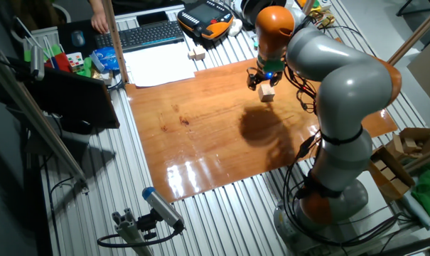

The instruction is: Hold a small block with the gripper and sweep it from left to right on the table

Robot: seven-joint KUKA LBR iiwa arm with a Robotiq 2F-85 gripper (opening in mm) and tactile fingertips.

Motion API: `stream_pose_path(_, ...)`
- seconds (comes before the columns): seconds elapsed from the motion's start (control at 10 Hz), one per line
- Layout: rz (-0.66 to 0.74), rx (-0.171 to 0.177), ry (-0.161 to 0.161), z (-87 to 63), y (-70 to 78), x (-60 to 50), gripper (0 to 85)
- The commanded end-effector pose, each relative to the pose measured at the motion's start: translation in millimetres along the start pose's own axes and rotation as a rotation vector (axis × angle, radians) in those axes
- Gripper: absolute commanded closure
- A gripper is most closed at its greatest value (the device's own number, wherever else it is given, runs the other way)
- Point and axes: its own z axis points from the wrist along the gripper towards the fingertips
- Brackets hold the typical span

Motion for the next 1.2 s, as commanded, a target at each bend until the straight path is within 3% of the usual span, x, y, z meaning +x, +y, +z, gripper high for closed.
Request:
stream_pose_path(0.0,-0.002,0.0,0.001,1.7,-2.9,-3.2,0.0)
stream_pose_path(0.2,-0.002,-0.005,0.01,15.7,-15.5,-17.2,0.0)
stream_pose_path(0.5,-0.005,-0.011,0.003,39.1,-25.2,-27.0,0.0)
stream_pose_path(0.7,-0.016,-0.009,-0.008,52.9,-33.9,-26.7,0.0)
stream_pose_path(0.9,-0.034,-0.036,-0.023,71.7,-46.9,-26.9,0.0)
stream_pose_path(1.1,-0.033,-0.043,-0.018,74.5,-45.0,-27.7,0.0)
